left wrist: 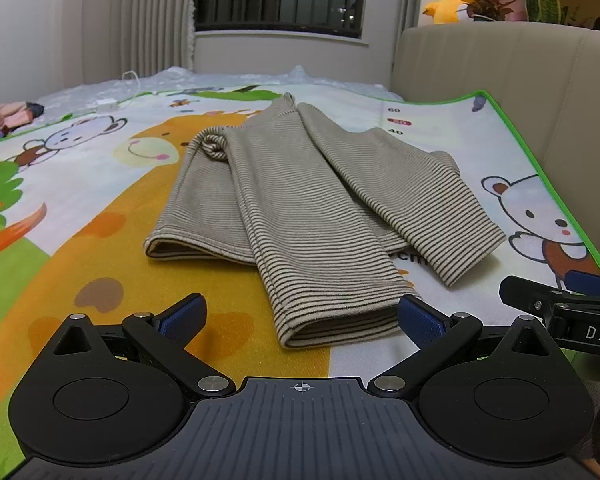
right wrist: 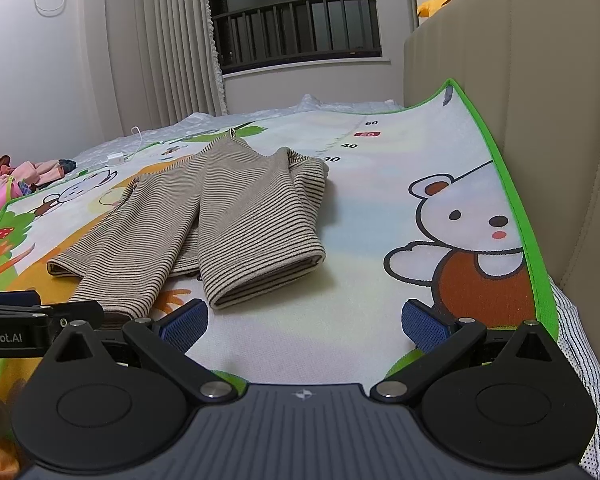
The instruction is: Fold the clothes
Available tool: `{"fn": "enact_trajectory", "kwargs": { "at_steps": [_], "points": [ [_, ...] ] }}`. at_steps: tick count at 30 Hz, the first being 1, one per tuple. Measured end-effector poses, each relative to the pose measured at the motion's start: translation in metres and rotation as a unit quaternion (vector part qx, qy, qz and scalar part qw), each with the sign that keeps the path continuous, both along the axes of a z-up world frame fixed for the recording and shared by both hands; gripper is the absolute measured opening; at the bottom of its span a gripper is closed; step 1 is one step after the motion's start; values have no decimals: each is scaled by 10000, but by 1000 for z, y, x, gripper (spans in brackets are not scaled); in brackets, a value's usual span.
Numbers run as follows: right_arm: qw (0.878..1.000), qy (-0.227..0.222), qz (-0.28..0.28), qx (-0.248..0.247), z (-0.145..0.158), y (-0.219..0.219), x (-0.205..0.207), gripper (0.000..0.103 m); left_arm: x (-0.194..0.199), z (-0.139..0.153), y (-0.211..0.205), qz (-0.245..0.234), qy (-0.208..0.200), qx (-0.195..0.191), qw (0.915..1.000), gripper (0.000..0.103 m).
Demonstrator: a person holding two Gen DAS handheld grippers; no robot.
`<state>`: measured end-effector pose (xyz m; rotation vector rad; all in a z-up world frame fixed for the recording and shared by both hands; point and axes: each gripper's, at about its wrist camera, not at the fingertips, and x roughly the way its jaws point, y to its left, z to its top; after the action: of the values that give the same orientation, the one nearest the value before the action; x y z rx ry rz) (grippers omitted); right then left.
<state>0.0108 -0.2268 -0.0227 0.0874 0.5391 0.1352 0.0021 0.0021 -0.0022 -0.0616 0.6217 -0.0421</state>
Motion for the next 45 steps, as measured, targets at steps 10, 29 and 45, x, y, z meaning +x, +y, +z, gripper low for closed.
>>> {"fn": "enact_trajectory", "kwargs": {
  "at_steps": [10,29,45],
  "points": [
    [10000,16,4,5,-1,1,-1,103,0,0,1,-6,-11,1,10000,103],
    [10000,18,20,4,-1,2,0,103,1,0,-3,-32,-12,31,10000,103],
    [10000,32,32,4,-2,2,0,103,2,2,-1,12,-14,31,10000,103]
  ]
}}
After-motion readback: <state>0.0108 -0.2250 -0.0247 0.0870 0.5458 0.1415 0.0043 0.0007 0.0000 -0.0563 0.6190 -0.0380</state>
